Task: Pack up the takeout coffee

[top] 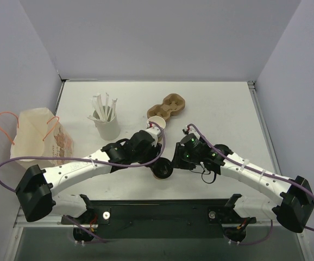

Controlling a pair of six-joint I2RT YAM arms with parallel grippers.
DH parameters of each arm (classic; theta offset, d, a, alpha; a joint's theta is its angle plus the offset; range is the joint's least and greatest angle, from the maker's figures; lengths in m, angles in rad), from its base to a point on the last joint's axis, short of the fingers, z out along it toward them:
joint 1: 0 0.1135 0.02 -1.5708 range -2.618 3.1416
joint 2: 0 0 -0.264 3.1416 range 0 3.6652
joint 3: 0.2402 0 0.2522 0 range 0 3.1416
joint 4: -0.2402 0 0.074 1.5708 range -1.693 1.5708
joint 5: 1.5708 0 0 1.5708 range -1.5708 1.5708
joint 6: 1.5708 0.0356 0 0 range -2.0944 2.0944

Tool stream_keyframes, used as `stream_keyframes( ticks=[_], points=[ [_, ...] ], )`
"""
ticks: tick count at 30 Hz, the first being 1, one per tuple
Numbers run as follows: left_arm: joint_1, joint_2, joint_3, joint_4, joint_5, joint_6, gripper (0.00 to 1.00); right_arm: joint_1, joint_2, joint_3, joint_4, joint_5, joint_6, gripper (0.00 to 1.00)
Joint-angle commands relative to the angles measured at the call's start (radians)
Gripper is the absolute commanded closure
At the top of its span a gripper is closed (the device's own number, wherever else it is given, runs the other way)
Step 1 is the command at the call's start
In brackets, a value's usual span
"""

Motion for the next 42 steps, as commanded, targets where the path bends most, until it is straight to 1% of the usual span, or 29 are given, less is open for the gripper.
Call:
stream_keyframes(
  ticks=[1, 27, 34, 36, 41, 42],
  points=[
    [0.002, -0.039, 0.034, -0.025, -0.043, -0.005, 0.50, 0.007, -0.003, -0.002, 0.028, 0.026, -0.018, 0.70],
    [0.039, -0.116, 0.016, -0.079, -0.096, -0.015, 0.49, 0.021, 0.060, 0.085, 0.041, 0.018, -0.036, 0.73],
    [0.054, -0.138, -0.001, -0.092, -0.102, -0.021, 0.50, 0.028, 0.088, 0.104, 0.037, 0.021, -0.033, 0.75],
    [0.053, -0.155, -0.009, -0.102, -0.114, -0.018, 0.49, 0.033, 0.078, 0.098, 0.009, 0.050, -0.018, 0.75],
    [0.066, -0.198, -0.015, -0.137, -0.131, -0.013, 0.49, 0.036, -0.020, 0.032, -0.055, 0.126, 0.054, 0.73],
    [0.066, -0.206, -0.015, -0.141, -0.132, -0.012, 0.49, 0.041, -0.035, 0.019, -0.072, 0.161, 0.067, 0.73]
  ],
)
